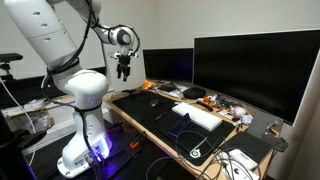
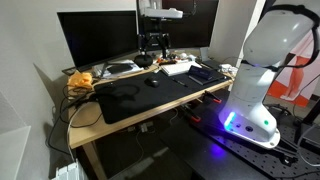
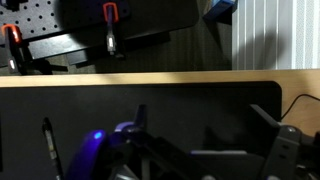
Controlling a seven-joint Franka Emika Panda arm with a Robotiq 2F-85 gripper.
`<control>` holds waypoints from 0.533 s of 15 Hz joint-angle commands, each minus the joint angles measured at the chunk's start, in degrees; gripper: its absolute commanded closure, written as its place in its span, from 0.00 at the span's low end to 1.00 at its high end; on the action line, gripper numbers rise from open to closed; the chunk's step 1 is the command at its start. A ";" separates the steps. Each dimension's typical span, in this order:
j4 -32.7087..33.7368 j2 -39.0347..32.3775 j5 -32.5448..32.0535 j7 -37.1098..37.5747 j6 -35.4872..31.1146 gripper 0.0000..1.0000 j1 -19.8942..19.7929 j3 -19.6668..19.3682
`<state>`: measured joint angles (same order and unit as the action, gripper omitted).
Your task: Move the blue object to the left.
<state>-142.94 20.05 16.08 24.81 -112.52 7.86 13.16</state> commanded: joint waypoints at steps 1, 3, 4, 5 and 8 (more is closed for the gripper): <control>0.09 0.00 -0.09 0.05 0.15 0.00 0.16 -0.19; 0.09 0.00 -0.09 0.05 0.15 0.00 0.16 -0.19; 0.09 0.00 -0.09 0.05 0.15 0.00 0.16 -0.19; 0.16 -0.30 0.06 0.17 -0.29 0.00 0.07 -0.23; 0.45 -0.65 1.73 0.88 -1.32 0.00 -0.84 -1.68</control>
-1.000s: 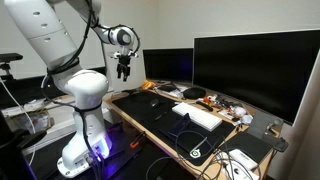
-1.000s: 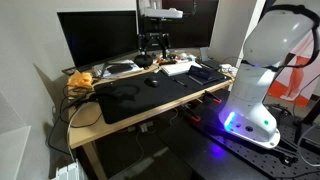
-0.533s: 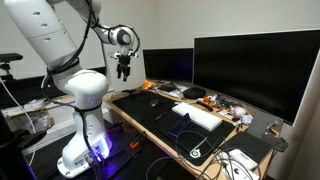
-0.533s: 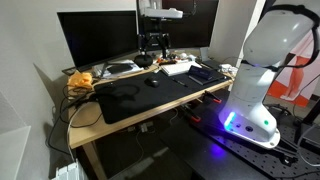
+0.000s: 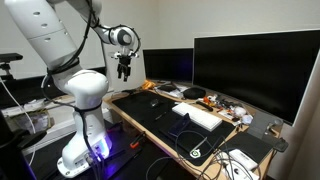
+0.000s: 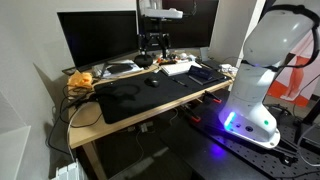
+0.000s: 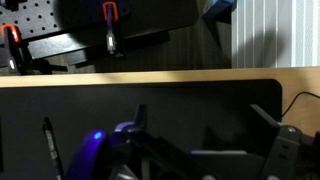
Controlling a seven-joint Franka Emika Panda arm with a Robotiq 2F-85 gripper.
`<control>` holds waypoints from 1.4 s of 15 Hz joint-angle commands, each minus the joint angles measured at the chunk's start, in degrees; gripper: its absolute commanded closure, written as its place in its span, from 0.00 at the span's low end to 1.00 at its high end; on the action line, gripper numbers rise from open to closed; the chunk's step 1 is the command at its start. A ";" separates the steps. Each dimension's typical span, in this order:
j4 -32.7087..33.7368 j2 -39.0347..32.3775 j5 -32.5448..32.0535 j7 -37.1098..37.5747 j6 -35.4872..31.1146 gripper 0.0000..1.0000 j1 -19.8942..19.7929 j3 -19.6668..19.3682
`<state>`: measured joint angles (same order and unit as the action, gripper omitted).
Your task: Move the blue object to the left.
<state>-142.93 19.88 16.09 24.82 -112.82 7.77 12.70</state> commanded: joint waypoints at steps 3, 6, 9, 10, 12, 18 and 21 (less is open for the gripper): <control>0.43 -0.15 4.16 0.98 -2.06 0.00 -1.90 -3.55; 0.11 0.24 5.70 1.46 -3.64 0.00 -3.21 -5.26; 0.28 -0.17 5.02 2.43 -5.43 0.00 -5.13 -6.50; 0.55 -0.33 4.50 2.77 -5.52 0.00 -5.89 -7.00; 0.68 -0.44 3.81 3.47 -5.94 0.00 -7.39 -7.77; 0.49 0.29 -0.71 4.37 -6.41 0.00 -11.40 -9.53; 0.26 -0.12 -0.28 2.65 -5.90 0.00 -11.41 -10.22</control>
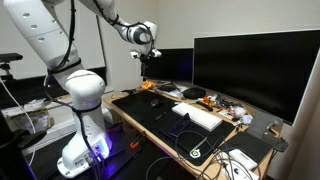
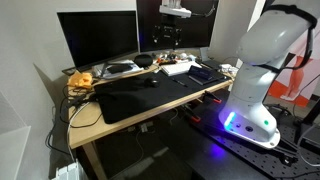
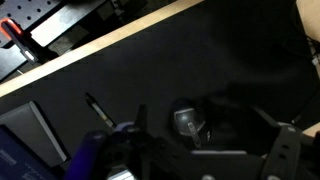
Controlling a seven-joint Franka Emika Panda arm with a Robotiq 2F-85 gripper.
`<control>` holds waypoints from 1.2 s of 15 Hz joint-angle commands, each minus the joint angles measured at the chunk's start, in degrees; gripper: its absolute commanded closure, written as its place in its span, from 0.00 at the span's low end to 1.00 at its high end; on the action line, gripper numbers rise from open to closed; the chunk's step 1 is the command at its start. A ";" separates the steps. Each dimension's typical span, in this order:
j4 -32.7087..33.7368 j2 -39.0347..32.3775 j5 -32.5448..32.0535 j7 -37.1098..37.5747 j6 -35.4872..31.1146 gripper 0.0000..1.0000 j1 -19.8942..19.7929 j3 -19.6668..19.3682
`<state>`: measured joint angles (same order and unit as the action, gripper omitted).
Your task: Move the blue object to the left.
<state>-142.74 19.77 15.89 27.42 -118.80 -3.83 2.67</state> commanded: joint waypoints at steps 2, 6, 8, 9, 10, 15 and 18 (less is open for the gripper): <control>0.09 0.00 -0.14 0.05 0.08 0.00 -0.18 -0.62; 0.11 0.01 -0.13 0.04 0.08 0.00 -0.19 -0.68; 0.11 0.01 -0.13 0.04 0.08 0.00 -0.19 -0.68; 0.11 0.01 -0.13 0.04 0.08 0.00 -0.19 -0.68; 0.01 -0.12 -0.59 0.33 -1.10 0.00 -0.15 -0.29; 2.03 -2.34 -1.13 -0.35 -1.67 0.00 -1.48 -1.95; 2.75 -2.76 -1.73 -1.26 -2.78 0.00 -2.55 -3.78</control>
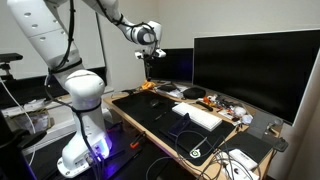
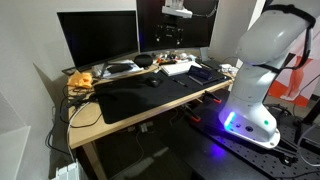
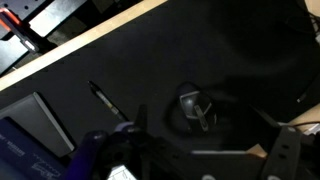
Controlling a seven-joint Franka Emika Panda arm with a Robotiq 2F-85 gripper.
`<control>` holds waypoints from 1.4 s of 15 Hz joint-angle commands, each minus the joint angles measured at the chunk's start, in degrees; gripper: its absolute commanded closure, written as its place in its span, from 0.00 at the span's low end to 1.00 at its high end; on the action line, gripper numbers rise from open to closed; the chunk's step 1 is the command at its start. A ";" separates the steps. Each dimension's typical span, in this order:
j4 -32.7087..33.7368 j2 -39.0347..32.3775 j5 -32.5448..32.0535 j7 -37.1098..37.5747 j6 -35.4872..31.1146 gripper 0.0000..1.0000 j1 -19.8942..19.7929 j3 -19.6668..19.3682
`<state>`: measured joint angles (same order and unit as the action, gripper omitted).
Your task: Move the blue object to the left.
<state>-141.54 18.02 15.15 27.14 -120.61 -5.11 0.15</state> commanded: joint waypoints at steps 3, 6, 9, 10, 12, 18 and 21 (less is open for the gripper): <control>2.05 -0.75 -2.49 -2.57 -1.63 0.00 -2.70 -3.34; 1.82 -0.51 -3.16 -4.21 -2.83 0.00 -3.94 -5.18; 1.20 -0.29 -2.69 -6.83 -4.24 0.00 -5.06 -7.30; 1.22 -0.43 -2.70 -7.97 -4.42 0.00 -5.61 -8.18; 1.18 -0.50 -3.02 -9.77 -4.72 0.00 -6.58 -9.61; 1.73 -2.99 -5.87 -17.40 -4.59 0.00 -9.13 -13.47; 2.00 -5.15 -11.62 -19.25 -4.95 0.00 -10.46 -13.90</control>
<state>-139.99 15.02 8.23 9.62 -124.22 -14.17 -13.82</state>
